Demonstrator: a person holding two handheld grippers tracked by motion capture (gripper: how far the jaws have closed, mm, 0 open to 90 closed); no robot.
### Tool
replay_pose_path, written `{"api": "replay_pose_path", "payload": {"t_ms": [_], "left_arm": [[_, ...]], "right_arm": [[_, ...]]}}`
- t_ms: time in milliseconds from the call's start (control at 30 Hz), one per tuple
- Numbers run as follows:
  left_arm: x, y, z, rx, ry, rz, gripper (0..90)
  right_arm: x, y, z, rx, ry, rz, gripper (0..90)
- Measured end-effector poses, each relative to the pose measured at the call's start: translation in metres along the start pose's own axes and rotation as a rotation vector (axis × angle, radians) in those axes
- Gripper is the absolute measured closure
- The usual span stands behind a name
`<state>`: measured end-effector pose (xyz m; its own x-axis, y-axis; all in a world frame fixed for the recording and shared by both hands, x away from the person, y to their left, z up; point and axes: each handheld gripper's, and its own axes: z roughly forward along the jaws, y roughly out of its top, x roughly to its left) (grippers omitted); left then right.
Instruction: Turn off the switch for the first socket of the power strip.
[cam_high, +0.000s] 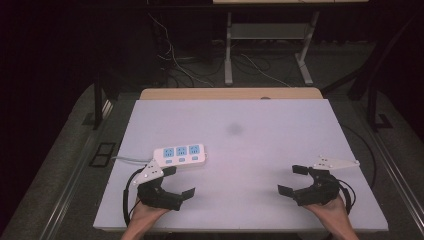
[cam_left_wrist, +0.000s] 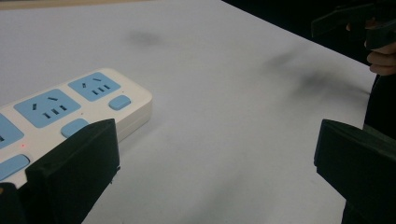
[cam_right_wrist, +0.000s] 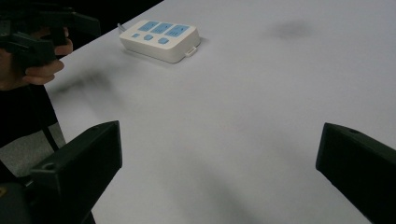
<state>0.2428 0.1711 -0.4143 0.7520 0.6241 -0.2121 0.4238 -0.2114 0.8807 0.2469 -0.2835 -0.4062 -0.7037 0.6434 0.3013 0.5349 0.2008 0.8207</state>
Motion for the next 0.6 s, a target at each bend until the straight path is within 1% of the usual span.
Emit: {"api": "replay_pose_path", "payload": {"t_ms": [600], "left_arm": [[-0.0021,-0.0005,-0.0014,0.010,0.003,-0.001,0.0]], "right_arm": [[-0.0012,-0.0024,0.0008,0.018,0.005,0.000,0.3]]}}
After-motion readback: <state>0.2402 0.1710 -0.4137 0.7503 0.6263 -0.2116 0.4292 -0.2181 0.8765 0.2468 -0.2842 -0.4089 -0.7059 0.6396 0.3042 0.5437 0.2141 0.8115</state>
